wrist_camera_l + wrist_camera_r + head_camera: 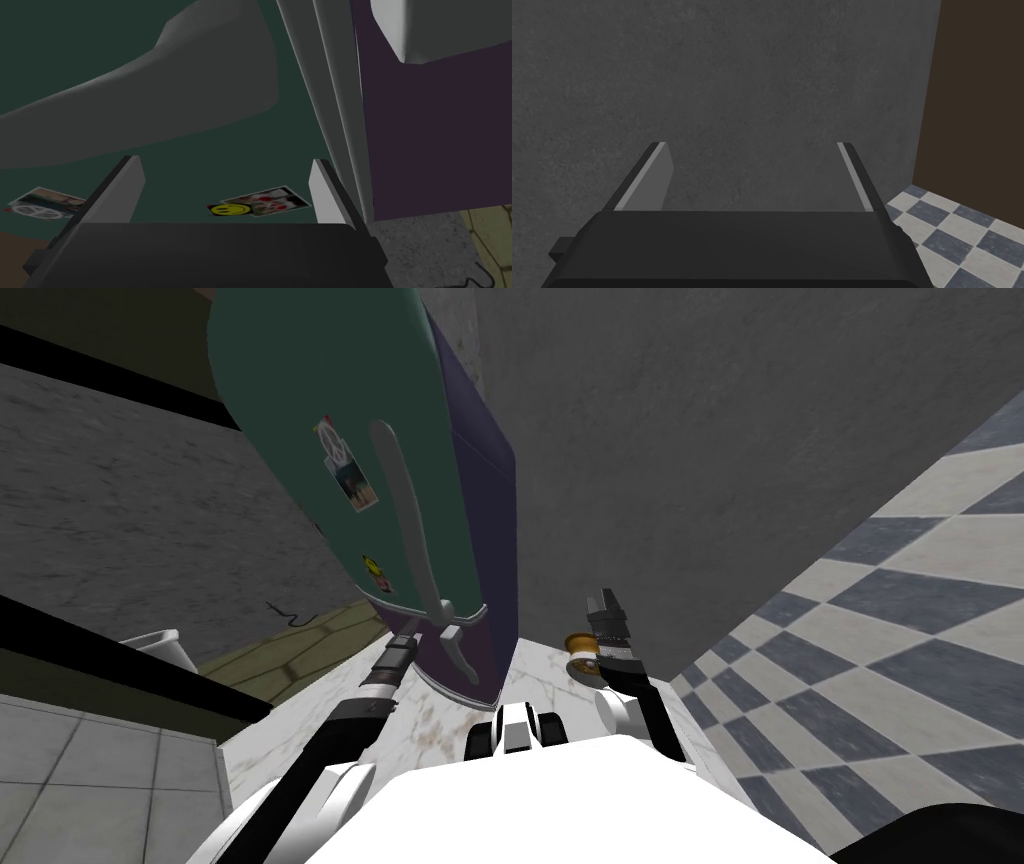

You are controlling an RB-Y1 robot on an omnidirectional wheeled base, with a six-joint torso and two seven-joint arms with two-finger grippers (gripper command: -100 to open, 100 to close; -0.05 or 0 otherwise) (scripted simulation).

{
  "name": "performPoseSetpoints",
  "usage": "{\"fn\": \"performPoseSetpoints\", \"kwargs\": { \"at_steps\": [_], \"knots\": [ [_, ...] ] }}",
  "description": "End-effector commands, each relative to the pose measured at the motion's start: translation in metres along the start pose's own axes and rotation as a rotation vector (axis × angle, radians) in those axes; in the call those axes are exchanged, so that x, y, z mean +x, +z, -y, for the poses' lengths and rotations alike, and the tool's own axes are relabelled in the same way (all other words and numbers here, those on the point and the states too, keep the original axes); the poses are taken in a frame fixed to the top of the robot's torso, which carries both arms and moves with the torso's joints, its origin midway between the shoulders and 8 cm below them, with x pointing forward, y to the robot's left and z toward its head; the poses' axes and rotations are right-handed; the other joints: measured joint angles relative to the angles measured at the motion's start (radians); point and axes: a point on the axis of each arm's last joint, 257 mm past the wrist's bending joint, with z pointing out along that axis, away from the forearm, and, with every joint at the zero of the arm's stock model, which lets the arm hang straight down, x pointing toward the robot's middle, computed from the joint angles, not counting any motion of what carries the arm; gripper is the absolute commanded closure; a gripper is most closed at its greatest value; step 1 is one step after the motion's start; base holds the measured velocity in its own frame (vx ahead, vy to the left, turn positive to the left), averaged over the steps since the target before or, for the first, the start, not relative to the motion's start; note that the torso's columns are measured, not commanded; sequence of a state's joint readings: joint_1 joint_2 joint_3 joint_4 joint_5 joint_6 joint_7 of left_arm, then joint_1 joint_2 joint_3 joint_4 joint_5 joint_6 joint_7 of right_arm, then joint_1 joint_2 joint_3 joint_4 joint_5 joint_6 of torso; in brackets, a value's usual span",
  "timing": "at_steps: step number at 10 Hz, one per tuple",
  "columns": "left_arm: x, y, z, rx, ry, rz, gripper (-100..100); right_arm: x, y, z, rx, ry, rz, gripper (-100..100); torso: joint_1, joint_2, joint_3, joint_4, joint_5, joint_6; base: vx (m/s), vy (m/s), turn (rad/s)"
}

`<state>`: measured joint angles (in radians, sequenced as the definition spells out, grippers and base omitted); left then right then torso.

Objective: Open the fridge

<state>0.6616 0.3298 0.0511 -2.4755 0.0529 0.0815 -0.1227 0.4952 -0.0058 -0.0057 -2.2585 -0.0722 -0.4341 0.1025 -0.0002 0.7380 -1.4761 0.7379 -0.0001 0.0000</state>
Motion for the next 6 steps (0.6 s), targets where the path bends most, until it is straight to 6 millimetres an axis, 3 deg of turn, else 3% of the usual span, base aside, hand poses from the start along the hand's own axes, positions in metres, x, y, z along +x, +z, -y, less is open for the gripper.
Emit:
{"fn": "performPoseSetpoints", "kwargs": {
  "at_steps": [1, 6],
  "knots": [
    [0.003, -0.004, -0.016, -0.062, 0.027, -0.026, -100, 0.000, 0.000, 0.000, 0.000, 0.000, 0.000, 0, 0.000, 0.000, 0.000, 0.000, 0.000, 0.000, 0.055, -0.069, -0.042],
    [0.007, -0.011, -0.029, -0.134, 0.073, -0.066, -100, 0.000, 0.000, 0.000, 0.000, 0.000, 0.000, 0, -0.006, -0.007, -0.004, -0.004, -0.001, 0.006, 0.031, -0.058, -0.029]
  ]
}}
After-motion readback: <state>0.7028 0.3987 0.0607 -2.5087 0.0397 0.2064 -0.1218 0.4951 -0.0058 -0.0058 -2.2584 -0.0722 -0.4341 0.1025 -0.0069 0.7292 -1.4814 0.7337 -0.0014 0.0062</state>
